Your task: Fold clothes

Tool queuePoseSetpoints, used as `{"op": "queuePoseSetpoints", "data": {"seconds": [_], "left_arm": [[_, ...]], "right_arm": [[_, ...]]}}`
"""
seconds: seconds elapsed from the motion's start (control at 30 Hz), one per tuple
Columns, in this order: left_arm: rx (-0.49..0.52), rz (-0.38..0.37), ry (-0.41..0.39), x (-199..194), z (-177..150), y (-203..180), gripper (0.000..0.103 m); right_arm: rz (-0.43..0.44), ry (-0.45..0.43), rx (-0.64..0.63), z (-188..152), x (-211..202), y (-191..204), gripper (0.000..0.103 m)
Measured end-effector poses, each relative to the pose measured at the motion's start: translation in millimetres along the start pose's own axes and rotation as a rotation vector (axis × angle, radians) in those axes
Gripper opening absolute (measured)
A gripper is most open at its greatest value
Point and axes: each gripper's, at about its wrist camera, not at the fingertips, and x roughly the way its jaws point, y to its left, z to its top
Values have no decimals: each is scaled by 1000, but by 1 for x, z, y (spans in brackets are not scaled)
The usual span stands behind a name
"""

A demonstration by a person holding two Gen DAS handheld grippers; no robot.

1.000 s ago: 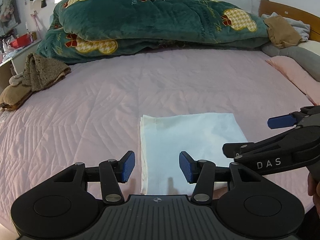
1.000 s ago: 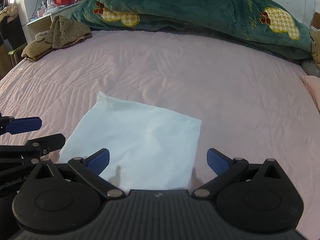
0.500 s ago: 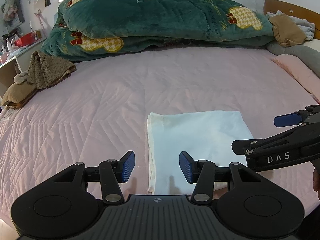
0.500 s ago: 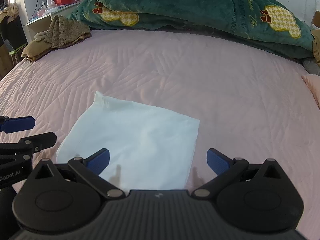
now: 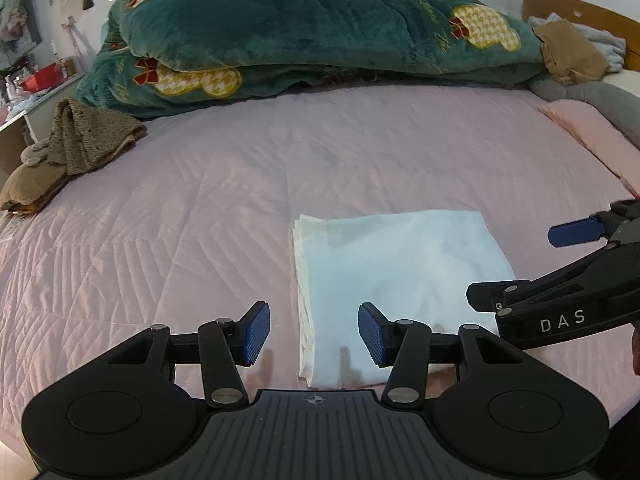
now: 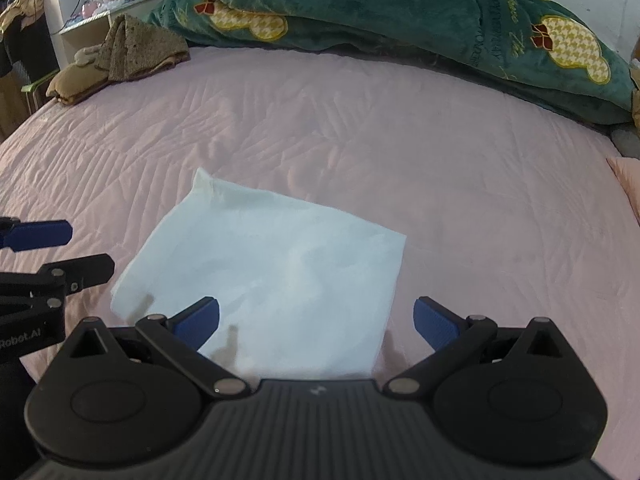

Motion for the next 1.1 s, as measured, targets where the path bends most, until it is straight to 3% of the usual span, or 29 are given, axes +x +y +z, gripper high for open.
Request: {"op": "queuePoseSetpoints", "data": {"seconds": [0.43,1.1], "left_arm": [[101,-64,38,1,-6,-9,51],[69,-83,63,11,-10,-21,52]], "right_arm": [[44,50,-177,-20,-11,6,103],[54,41,-137,-25,-12,0,103]]}}
